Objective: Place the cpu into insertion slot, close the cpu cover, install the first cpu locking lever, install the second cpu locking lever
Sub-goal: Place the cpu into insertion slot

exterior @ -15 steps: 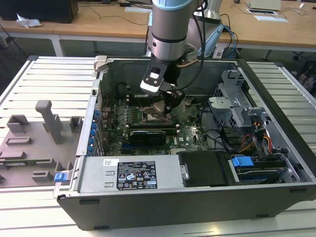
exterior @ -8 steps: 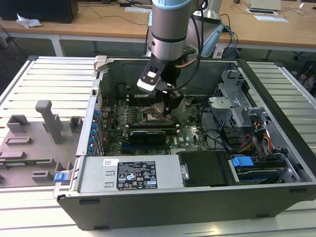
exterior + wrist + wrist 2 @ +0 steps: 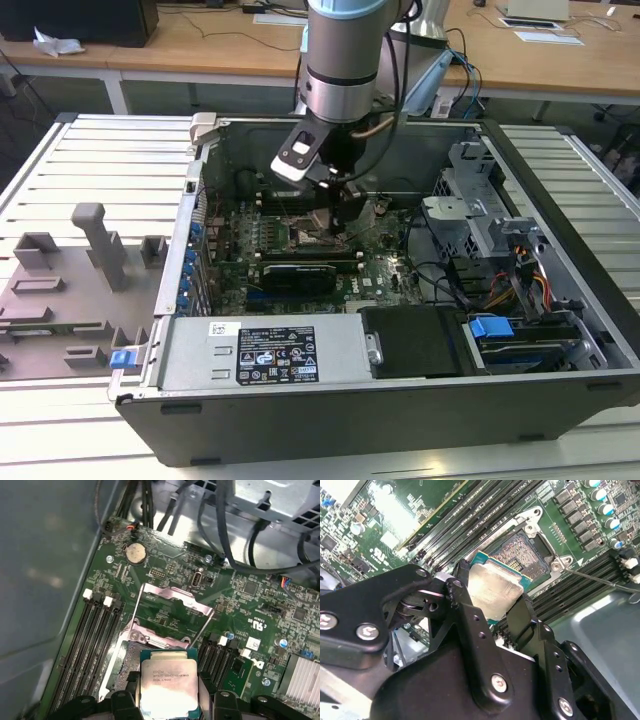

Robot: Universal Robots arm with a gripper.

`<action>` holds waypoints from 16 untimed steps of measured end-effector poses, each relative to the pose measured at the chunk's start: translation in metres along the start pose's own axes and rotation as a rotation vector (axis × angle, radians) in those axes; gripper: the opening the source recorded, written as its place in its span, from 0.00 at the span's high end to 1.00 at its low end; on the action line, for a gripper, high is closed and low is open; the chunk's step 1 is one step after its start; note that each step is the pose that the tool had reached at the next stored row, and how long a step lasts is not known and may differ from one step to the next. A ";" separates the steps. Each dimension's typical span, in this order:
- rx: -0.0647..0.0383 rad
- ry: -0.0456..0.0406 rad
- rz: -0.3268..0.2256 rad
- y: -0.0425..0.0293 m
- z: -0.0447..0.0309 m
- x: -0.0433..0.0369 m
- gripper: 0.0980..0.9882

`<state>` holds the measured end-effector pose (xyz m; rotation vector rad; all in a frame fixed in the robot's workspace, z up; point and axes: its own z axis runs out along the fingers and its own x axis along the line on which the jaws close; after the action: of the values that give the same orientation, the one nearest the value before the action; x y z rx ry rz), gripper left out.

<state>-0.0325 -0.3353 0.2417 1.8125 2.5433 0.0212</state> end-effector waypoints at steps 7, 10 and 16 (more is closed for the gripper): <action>0.001 -0.0025 0.077 0.0000 0.0003 0.0000 0.50; 0.001 -0.0032 0.102 0.0000 0.0004 0.0000 0.50; 0.002 -0.0051 0.188 0.0000 0.0007 0.0000 0.50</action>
<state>-0.0325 -0.3353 0.2410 2.0418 2.3608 0.0171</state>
